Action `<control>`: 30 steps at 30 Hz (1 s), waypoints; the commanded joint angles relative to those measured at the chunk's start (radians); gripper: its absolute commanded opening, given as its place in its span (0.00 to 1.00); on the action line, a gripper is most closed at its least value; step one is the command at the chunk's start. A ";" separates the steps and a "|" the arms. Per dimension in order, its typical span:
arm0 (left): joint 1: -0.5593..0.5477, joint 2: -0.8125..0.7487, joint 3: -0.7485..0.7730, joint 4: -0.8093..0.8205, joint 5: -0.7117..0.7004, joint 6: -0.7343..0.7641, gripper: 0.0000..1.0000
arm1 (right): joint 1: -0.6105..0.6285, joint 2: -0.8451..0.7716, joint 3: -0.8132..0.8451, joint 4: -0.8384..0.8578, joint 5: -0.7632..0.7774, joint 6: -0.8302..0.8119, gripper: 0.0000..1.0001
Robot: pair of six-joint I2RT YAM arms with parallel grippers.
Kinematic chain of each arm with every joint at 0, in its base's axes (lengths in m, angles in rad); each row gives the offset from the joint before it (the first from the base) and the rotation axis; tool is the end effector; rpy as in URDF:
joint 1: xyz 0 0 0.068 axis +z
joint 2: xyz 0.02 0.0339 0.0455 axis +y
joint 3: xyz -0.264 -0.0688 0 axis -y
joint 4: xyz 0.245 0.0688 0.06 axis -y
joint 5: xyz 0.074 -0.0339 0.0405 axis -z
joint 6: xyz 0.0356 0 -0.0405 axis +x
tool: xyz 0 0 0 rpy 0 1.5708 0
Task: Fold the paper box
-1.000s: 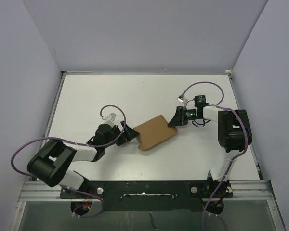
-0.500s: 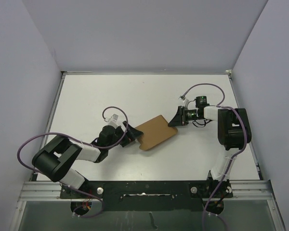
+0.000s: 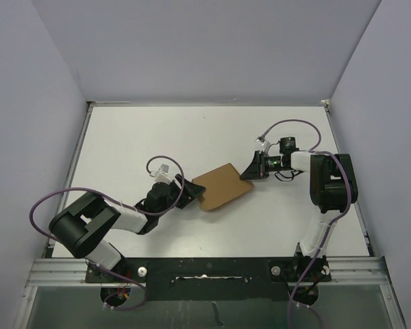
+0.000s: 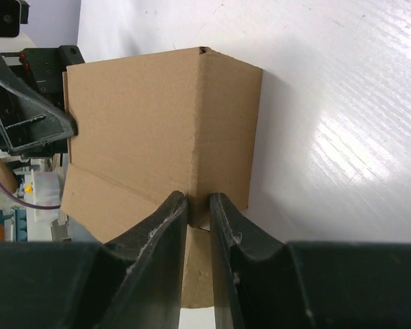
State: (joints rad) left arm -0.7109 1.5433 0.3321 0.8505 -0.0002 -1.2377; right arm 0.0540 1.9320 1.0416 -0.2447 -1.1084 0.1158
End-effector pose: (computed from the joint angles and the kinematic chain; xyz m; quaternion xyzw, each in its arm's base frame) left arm 0.1953 -0.1681 0.1305 -0.2142 0.7941 -0.4705 0.3196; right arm 0.3498 0.0508 0.1263 -0.0880 0.8333 0.5276 0.1395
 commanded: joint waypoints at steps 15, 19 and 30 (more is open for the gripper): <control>-0.023 -0.029 0.026 0.095 -0.094 -0.089 0.37 | -0.058 -0.132 0.071 -0.096 0.051 -0.170 0.45; -0.014 -0.084 0.019 0.039 -0.094 -0.124 0.37 | -0.095 -0.269 0.081 -0.168 0.064 -0.319 0.54; 0.075 -0.229 0.087 -0.312 0.020 -0.312 0.33 | 0.106 -0.693 -0.144 -0.064 0.137 -0.843 0.98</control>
State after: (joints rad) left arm -0.6674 1.4048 0.3401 0.7189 -0.0380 -1.4620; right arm 0.0731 1.4097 1.0203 -0.4095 -1.0100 -0.4534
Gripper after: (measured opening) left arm 0.509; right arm 0.977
